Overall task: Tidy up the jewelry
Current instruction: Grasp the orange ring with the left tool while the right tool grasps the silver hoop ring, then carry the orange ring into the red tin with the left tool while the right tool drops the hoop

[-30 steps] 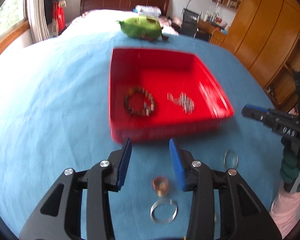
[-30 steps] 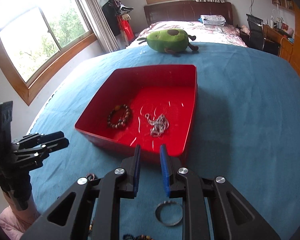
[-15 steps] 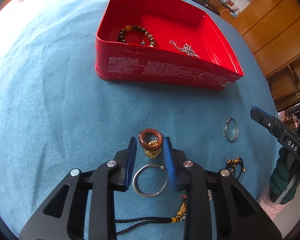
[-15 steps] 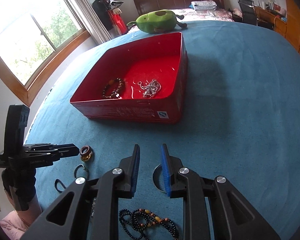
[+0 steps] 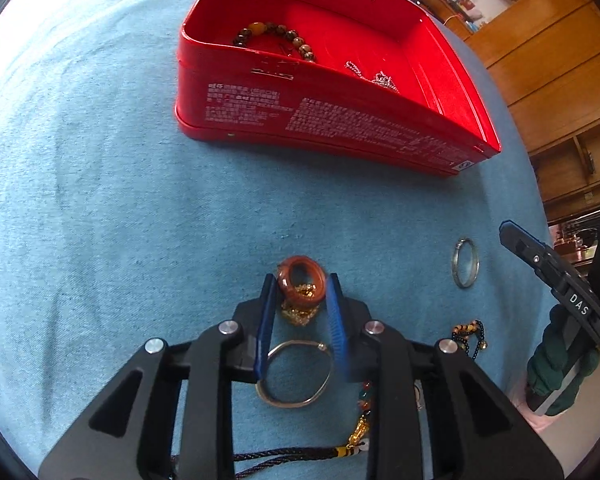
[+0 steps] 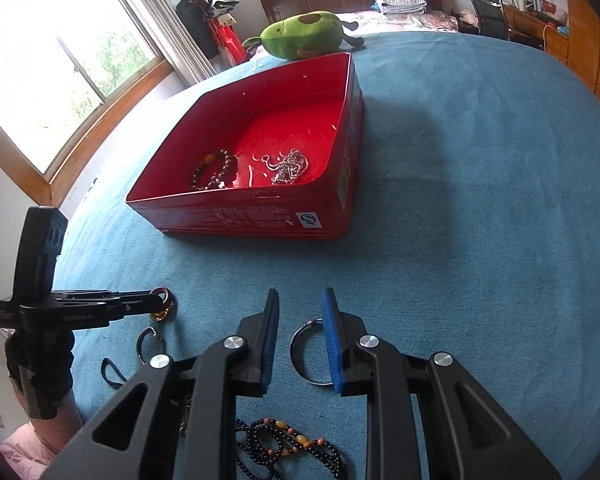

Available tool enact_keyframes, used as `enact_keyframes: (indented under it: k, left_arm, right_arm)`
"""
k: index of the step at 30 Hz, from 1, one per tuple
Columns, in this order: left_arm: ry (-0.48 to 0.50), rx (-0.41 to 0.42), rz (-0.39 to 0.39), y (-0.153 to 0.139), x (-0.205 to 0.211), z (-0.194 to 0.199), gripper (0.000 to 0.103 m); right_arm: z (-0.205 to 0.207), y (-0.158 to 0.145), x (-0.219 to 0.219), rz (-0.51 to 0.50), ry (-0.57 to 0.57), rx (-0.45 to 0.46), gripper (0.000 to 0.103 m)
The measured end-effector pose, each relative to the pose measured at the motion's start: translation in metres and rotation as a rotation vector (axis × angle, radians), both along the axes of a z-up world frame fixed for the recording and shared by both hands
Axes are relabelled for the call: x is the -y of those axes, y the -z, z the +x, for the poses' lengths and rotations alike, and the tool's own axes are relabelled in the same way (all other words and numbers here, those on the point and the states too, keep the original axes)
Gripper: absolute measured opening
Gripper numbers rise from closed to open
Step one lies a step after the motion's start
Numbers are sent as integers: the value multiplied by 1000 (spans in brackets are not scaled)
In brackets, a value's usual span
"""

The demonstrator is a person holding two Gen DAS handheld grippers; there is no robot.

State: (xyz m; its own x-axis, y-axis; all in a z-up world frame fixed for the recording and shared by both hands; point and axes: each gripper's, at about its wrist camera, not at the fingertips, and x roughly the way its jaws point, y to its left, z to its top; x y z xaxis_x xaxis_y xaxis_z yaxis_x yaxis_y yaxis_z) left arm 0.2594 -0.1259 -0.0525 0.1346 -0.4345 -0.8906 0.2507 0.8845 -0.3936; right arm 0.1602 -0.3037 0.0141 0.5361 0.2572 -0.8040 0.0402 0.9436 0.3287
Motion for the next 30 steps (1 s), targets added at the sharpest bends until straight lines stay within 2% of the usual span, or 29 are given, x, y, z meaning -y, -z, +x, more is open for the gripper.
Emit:
enact_keyframes:
  k: [5,7,18,22,30]
  left_arm:
    - [-7,-12,-46,2,-3,0,22]
    - [-6,-11,-61,2,-5,-1,9]
    - [5,33,-113,-10,-8,-9,8]
    - [-4,52,-128,-17,-17,-11,8]
    - [2,62,-140,-24,-19,-14,8]
  right_arm:
    - [1,1,0,2,0,-4,22]
    - [1,2,1,2,2,-5,23]
    - [-2,12,3,-9,19,-36,23]
    - [-5,17,7,-60,50,-69,23]
    - [-4,34,6,-91,45,-137,22]
